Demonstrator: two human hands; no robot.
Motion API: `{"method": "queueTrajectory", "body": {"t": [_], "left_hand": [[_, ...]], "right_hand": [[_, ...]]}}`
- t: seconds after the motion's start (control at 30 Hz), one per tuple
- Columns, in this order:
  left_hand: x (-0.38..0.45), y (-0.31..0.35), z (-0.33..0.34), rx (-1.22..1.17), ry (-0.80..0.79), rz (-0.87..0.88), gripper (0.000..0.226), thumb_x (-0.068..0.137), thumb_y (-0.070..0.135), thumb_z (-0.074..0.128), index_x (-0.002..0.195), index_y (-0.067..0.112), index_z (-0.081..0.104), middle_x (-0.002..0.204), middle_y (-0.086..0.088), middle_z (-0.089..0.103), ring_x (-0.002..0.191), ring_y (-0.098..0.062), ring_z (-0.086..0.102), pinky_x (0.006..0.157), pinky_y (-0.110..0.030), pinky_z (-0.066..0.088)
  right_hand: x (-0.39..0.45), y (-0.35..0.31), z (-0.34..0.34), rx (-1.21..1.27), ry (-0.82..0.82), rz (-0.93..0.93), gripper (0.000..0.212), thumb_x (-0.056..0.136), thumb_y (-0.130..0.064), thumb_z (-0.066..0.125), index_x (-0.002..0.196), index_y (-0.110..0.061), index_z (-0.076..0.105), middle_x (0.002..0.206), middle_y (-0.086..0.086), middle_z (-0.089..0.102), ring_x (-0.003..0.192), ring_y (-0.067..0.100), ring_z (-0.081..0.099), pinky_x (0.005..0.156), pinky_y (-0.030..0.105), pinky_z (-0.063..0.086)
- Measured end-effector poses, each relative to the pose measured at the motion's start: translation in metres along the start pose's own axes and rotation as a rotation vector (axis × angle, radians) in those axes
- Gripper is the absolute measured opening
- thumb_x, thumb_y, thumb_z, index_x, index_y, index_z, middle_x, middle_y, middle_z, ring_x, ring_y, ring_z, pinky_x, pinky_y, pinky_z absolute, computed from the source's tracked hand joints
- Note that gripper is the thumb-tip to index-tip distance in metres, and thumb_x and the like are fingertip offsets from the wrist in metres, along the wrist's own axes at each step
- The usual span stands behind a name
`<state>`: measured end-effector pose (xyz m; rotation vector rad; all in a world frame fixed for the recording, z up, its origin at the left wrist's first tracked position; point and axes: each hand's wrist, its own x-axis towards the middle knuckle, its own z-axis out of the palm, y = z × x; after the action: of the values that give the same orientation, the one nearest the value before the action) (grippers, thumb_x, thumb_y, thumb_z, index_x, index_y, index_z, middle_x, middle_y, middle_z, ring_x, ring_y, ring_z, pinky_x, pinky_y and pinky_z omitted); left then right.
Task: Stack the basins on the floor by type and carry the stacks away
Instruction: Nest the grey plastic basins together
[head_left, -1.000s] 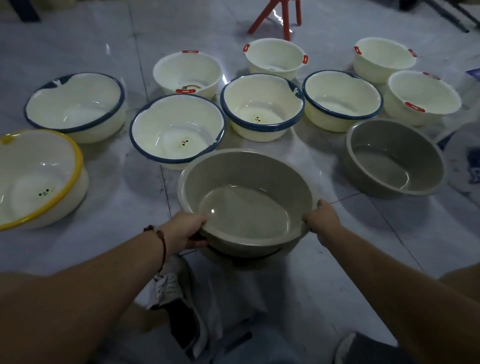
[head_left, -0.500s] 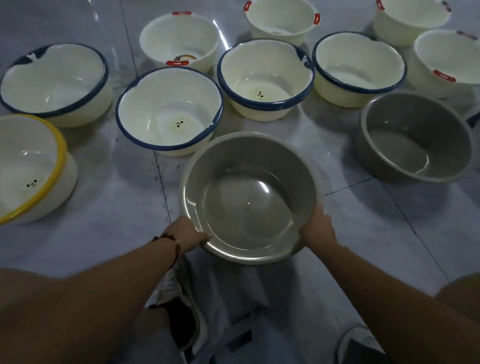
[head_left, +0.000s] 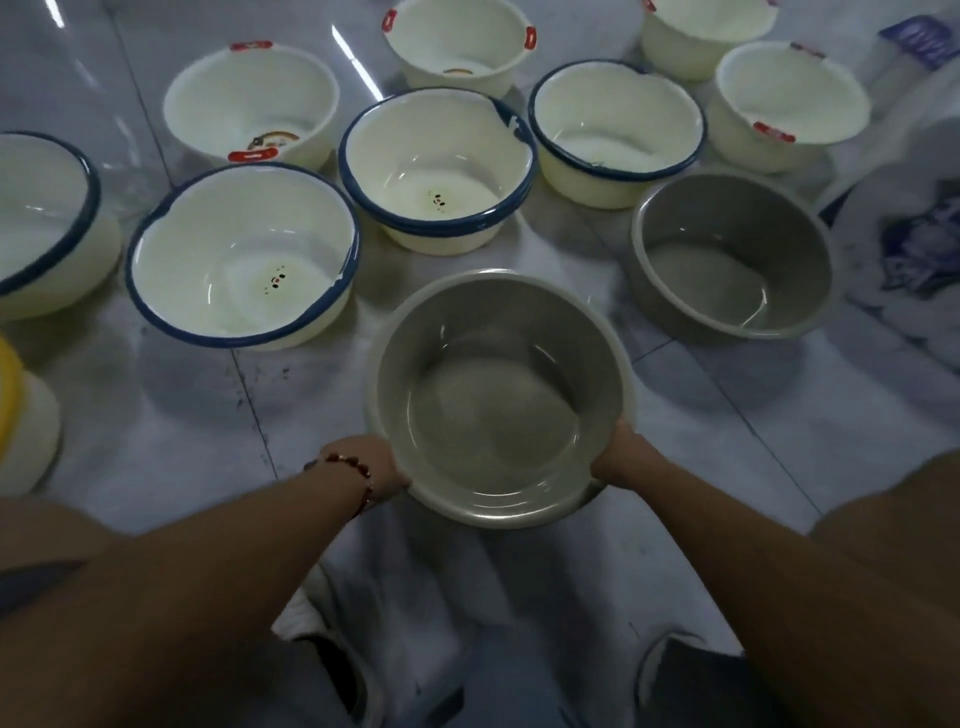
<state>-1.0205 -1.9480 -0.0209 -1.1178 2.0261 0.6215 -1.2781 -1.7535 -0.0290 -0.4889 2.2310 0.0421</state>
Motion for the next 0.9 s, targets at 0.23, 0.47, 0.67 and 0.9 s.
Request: {"method": "queueTrajectory", "body": {"t": [0.23,0.47,0.67,0.9], "left_hand": [[-0.065,0.074,-0.096,0.011,0.453,0.377,0.065,0.093,0.052,0.051,0.149,0.023,0.037,0.145,-0.005,0.05,0.126,-0.025,0.052,0.104,-0.041,0.044],[-0.132,0.08,-0.106,0.146,0.675,0.456,0.073,0.082,0.069,0.052,0.144,0.032,0.038,0.135,-0.004,0.051,0.121,-0.026,0.051,0.101,-0.045,0.045],[-0.161,0.084,-0.118,0.294,0.669,0.407,0.073,0.082,0.07,0.055,0.144,0.035,0.037,0.144,-0.007,0.045,0.13,-0.029,0.046,0.107,-0.051,0.038],[-0.137,0.124,-0.13,0.324,0.651,0.411,0.074,0.085,0.07,0.051,0.146,0.03,0.036,0.15,-0.012,0.039,0.134,-0.03,0.043,0.107,-0.047,0.039]], "right_hand": [[-0.066,-0.023,-0.082,-0.041,0.255,-0.374,0.031,0.089,-0.026,0.059,0.117,-0.013,0.061,0.115,0.009,0.064,0.105,0.028,0.062,0.088,0.036,0.05],[-0.139,-0.005,-0.124,-0.189,0.462,-0.411,0.059,0.085,-0.05,0.06,0.136,-0.022,0.047,0.135,0.011,0.054,0.123,0.034,0.051,0.102,0.049,0.044],[-0.158,0.033,-0.131,-0.221,0.505,-0.376,0.073,0.084,-0.06,0.056,0.145,-0.025,0.038,0.14,0.013,0.047,0.129,0.036,0.044,0.107,0.049,0.039],[-0.103,0.053,-0.148,-0.221,0.467,-0.298,0.078,0.087,-0.057,0.054,0.15,-0.019,0.031,0.148,0.015,0.041,0.135,0.037,0.039,0.111,0.048,0.035]]}}
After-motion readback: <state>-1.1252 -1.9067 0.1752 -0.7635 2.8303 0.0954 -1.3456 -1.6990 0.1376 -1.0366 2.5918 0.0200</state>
